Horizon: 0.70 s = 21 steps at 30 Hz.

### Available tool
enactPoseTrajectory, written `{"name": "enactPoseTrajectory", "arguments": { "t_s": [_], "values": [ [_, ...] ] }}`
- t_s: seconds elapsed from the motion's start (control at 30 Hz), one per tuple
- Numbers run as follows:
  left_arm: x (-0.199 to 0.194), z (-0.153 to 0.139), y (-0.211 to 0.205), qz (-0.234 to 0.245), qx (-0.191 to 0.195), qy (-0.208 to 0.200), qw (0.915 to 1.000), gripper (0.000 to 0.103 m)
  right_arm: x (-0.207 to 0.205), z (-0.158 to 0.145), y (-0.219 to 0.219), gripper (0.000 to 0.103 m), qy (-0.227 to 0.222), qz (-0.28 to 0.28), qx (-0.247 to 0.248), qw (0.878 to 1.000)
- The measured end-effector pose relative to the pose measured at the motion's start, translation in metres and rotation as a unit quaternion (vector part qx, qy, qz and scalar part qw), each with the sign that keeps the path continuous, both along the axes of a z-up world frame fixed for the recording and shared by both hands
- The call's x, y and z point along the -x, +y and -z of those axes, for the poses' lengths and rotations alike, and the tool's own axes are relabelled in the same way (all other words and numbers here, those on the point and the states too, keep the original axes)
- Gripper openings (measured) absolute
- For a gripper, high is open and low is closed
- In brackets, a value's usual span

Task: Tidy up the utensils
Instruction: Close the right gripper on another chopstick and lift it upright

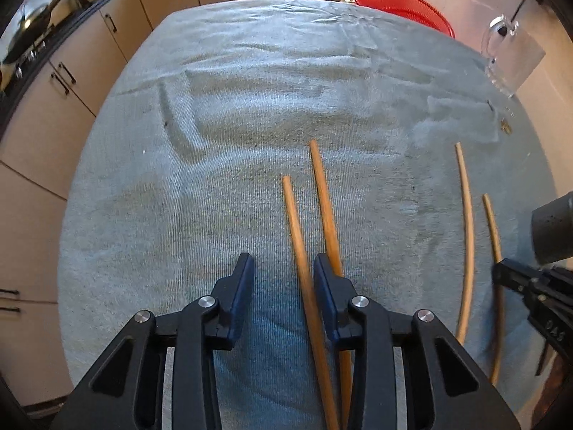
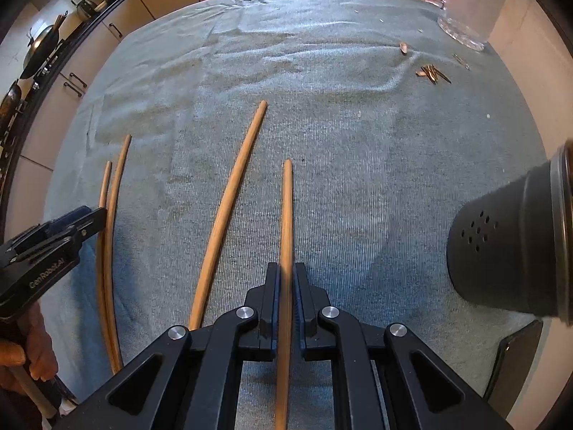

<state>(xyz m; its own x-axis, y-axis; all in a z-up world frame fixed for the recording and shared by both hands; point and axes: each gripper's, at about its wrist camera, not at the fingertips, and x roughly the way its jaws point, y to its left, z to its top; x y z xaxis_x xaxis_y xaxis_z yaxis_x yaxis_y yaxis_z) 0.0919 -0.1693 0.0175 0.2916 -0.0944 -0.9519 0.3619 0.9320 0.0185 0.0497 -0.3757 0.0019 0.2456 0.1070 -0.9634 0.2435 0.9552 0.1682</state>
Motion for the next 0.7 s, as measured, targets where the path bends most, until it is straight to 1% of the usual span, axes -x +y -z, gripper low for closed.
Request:
{"name": "enactPoseTrajectory", "arguments": {
  "t_s": [0.07,0.1,0.13,0.23,0.3,0.37,0.47,0.53,0.57,0.7],
  "values": [
    [-0.001,0.0,-0.002,-0.001,-0.004,-0.002,1.0,0.033,-0.002,-0.001,0.001,0.008,0.002,-0.002,0.005,1.0],
    [-0.001,0.0,-0.001,-0.002,-0.004,-0.003,1.0,0.028,-0.004,-0.001,0.001,0.008,0.004,-0.002,0.006,1.0],
    [0.0,0.0,0.0,-0.003,-0.005,-0.006,1.0,0.02,-0.007,-0.001,0.001,0.008,0.005,-0.004,0.009,1.0],
    [0.0,-0.001,0.003,0.0,0.002,-0.004,1.0,0.009,-0.015,-0.001,0.006,0.008,0.007,-0.015,0.024,1.0],
    [0.0,-0.003,0.009,-0.003,0.02,0.001,0.9998,0.006,-0.018,-0.001,0.007,0.008,0.004,-0.022,0.027,0.999],
    [0.001,-0.006,0.014,-0.004,0.04,0.001,0.9992,0.006,-0.017,-0.003,0.006,0.008,0.0,-0.02,0.021,1.0],
    [0.007,-0.018,0.02,-0.004,0.058,-0.015,0.9982,0.006,-0.013,-0.014,0.007,0.008,-0.026,-0.016,0.011,0.999],
    [0.011,-0.033,0.025,-0.005,0.079,-0.028,0.9965,0.006,-0.007,-0.027,0.007,0.008,-0.048,-0.015,0.006,0.999],
    [0.013,-0.041,0.027,-0.007,0.088,-0.037,0.9954,0.006,-0.003,-0.037,0.008,0.008,-0.066,-0.013,0.005,0.998],
    [0.028,-0.069,0.034,-0.002,0.112,-0.068,0.9914,0.006,0.011,-0.069,0.011,0.008,-0.12,-0.012,0.004,0.993]
  ]
}}
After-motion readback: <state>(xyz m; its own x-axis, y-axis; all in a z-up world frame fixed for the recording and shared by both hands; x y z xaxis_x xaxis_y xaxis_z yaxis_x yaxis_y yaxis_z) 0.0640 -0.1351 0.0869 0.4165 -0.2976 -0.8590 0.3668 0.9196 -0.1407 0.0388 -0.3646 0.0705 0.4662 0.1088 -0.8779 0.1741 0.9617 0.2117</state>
